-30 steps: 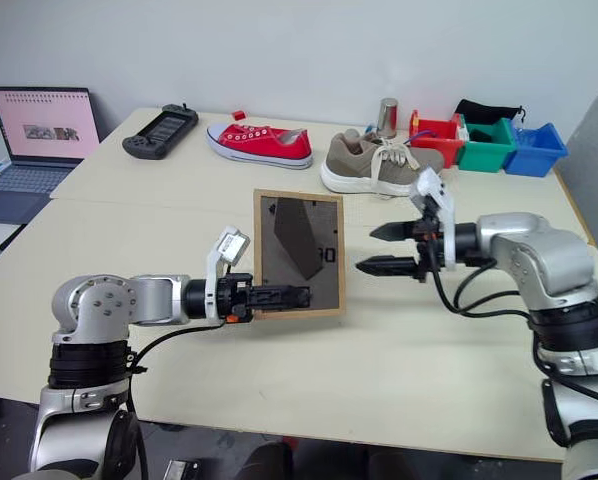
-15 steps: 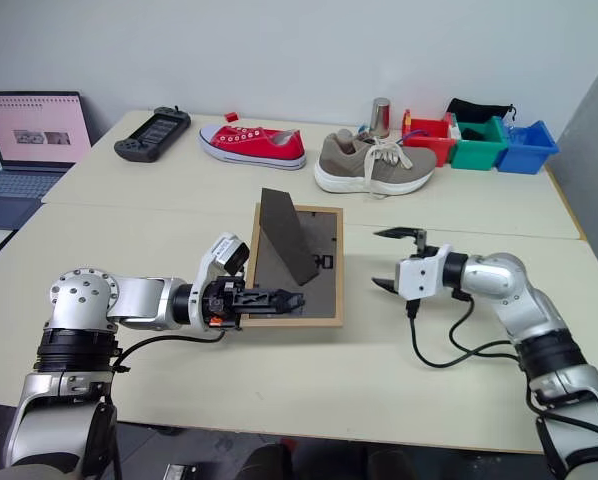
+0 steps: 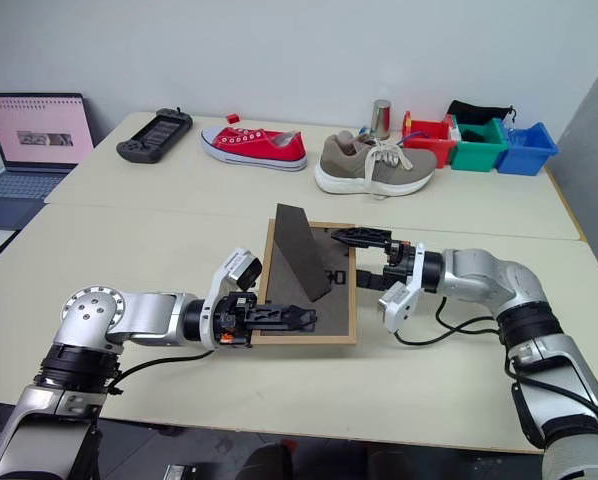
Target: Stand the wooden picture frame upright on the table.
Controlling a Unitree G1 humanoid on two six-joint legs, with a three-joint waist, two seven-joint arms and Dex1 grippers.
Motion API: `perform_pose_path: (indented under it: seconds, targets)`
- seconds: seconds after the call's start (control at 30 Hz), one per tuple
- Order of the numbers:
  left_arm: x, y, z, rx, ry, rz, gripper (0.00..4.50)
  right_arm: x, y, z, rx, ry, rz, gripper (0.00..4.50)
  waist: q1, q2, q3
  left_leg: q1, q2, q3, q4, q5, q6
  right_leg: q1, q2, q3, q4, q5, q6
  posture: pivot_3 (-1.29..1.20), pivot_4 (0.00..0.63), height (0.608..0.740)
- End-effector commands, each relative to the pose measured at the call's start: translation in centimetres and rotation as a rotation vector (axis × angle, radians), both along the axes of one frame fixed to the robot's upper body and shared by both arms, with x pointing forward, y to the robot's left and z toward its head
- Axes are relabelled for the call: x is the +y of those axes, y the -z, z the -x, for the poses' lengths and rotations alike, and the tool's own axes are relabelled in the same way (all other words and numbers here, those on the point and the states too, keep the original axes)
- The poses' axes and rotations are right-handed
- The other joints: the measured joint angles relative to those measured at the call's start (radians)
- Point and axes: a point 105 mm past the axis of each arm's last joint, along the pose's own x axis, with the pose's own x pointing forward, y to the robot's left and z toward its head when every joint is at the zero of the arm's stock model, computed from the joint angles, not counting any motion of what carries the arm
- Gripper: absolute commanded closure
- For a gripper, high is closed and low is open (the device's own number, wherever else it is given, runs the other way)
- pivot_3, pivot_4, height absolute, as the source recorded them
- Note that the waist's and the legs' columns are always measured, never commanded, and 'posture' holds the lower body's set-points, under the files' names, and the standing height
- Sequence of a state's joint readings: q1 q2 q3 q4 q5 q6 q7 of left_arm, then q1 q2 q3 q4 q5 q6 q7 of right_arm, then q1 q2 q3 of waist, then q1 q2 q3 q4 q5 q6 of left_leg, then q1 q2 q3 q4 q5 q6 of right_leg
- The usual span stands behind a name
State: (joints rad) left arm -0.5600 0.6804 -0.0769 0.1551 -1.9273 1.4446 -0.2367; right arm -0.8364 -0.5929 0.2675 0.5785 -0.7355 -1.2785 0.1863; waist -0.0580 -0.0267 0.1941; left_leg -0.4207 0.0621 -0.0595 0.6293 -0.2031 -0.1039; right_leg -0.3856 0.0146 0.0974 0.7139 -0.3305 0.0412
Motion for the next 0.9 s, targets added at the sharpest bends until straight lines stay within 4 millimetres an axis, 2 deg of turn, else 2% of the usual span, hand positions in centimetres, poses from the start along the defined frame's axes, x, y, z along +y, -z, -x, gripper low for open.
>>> perform_pose_path:
  seconds: [0.03,0.4,0.63,0.8,0.87,0.9]
  targets:
    - [-0.4,-1.1,0.5,-0.032,0.025,0.04,3.49,0.9,-0.7,0.2,-0.035,-0.047,-0.013,0.41,0.0,0.0,0.0,0.0,0.0,0.0,0.0,0.0,0.0,0.0,0.0,0.0,0.0,0.0,0.0,0.0,0.15,0.74]
    - [-0.9,-1.3,0.4,-0.035,0.029,0.063,3.49,1.9,-0.8,0.8,-0.048,-0.106,-0.031,2.87,0.0,0.0,0.0,0.001,0.0,0.0,0.0,0.0,0.0,0.001,0.0,0.0,0.0,0.0,0.0,0.0,0.15,0.74]
    - [-1.0,-1.1,0.4,-0.065,0.0,0.037,3.49,1.3,-1.1,0.5,-0.046,-0.088,-0.04,2.94,0.0,0.0,0.0,0.002,0.0,0.0,0.0,0.0,0.0,0.002,0.0,0.0,0.0,0.0,0.0,0.0,0.15,0.74]
    - [-0.5,-2.2,-1.1,-0.157,-0.158,0.041,3.49,0.8,-1.0,0.2,-0.044,-0.064,-0.033,2.94,0.001,0.0,0.0,0.002,0.0,0.0,0.0,0.0,0.0,0.002,0.0,0.0,0.0,0.0,0.0,0.0,0.15,0.74]
    - [-0.2,-2.8,-1.2,-0.201,-0.167,0.047,2.9,0.4,-0.7,-0.1,-0.028,-0.04,-0.029,2.94,0.001,0.0,0.0,0.002,0.0,0.0,0.0,0.0,0.0,0.002,0.0,0.001,0.001,0.0,0.0,0.0,0.15,0.74]
    - [0.0,-3.0,-1.2,-0.198,-0.171,0.058,2.79,0.2,-0.6,-0.1,-0.022,-0.032,-0.027,2.94,0.001,0.0,0.0,0.002,0.0,0.0,0.0,0.0,0.0,0.002,0.0,0.0,0.001,0.0,0.0,0.0,0.15,0.74]
